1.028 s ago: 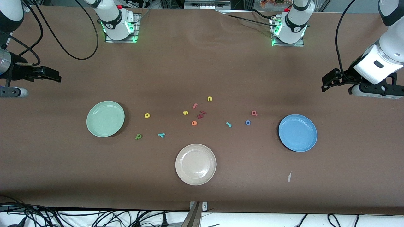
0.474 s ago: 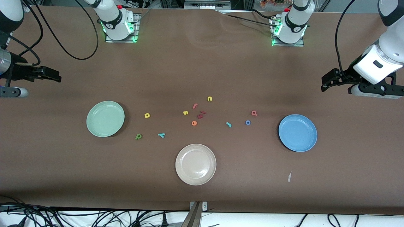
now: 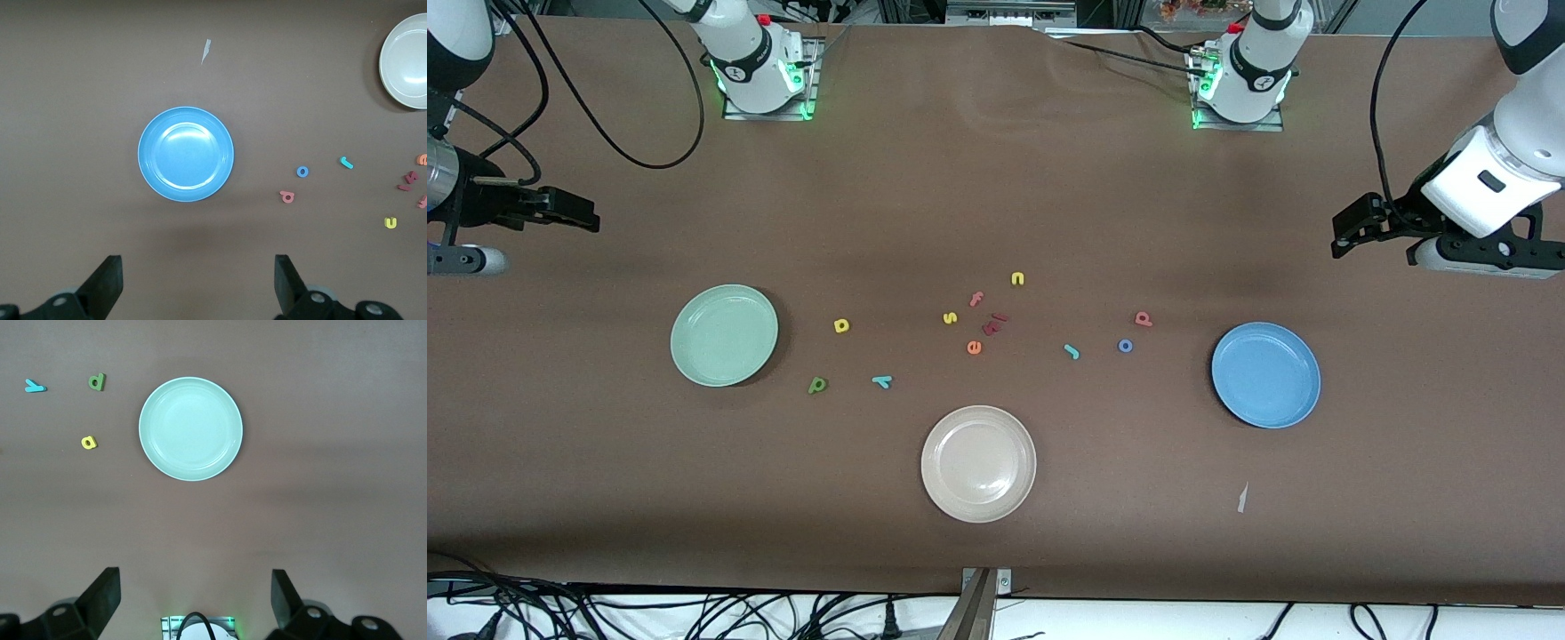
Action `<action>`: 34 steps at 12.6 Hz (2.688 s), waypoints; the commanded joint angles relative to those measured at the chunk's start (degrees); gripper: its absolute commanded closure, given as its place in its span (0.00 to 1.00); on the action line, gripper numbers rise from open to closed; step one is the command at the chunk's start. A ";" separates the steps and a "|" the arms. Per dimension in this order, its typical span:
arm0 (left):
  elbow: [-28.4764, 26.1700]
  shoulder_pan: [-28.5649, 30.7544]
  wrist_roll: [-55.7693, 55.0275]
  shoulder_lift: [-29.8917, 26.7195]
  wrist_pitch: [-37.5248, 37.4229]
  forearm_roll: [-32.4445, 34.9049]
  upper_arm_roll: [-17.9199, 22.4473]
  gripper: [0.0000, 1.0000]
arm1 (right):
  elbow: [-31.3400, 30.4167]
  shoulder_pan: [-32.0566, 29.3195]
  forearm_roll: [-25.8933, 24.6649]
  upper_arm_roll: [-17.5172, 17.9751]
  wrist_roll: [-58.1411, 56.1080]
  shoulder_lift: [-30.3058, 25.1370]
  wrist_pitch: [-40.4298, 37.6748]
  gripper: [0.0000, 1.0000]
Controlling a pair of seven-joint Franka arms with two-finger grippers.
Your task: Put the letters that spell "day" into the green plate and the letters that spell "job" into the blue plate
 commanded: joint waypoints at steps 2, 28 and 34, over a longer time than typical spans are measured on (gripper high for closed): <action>-0.38 -0.36 1.28 -0.82 -0.57 -0.50 0.24 0.00 | 1.21 -0.04 -0.84 0.25 -0.45 0.41 -1.14 0.00; -0.12 -0.45 0.93 -0.91 -3.56 -0.41 -0.64 0.00 | -4.68 13.04 0.30 0.51 12.65 7.60 14.67 0.00; -0.12 -0.36 1.02 -0.82 -3.56 -0.41 -0.64 0.00 | -11.34 15.51 2.32 1.64 12.56 10.95 26.08 0.00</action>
